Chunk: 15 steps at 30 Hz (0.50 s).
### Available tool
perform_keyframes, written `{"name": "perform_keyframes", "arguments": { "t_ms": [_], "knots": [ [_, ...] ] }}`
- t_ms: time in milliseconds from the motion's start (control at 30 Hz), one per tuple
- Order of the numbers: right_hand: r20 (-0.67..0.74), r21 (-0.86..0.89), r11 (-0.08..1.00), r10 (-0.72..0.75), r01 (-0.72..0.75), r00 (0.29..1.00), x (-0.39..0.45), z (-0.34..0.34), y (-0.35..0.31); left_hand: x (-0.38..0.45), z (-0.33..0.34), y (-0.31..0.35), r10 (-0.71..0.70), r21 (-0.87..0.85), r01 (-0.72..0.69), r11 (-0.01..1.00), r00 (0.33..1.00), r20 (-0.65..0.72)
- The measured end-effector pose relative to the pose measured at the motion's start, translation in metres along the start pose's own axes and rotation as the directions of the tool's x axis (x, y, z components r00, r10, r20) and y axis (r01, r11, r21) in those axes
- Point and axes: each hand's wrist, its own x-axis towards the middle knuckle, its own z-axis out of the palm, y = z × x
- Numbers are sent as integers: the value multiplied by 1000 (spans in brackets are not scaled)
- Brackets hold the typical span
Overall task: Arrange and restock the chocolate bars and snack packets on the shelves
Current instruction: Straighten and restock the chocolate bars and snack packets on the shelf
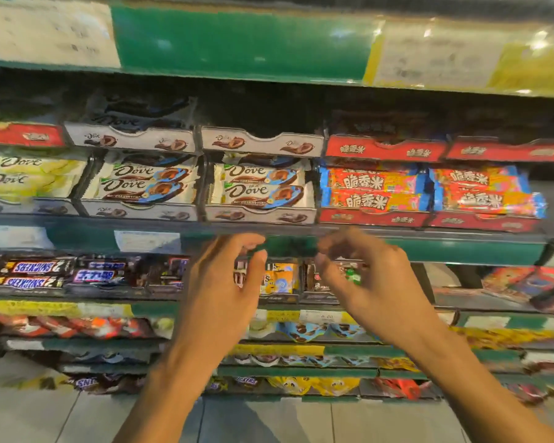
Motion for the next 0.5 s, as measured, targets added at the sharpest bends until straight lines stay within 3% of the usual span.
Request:
{"name": "perform_keyframes", "arguments": {
  "t_ms": [133,233,367,500],
  "knots": [
    [42,86,975,200,-203,979,-66,-26,54,-43,50,24,-157,-231,205,951,965,212],
    [-18,151,925,355,-349,935,-118,-52,101,-67,98,50,-209,-306,316,898,918,336],
    [-129,263,825,544,-500,829,-188,-99,149,-89,168,104,-135,-357,318,879,881,453],
    [-255,267,773,632,-575,732,-250,-159,192,-102,241,171,-7,-406,298,864,814,581]
  ]
}}
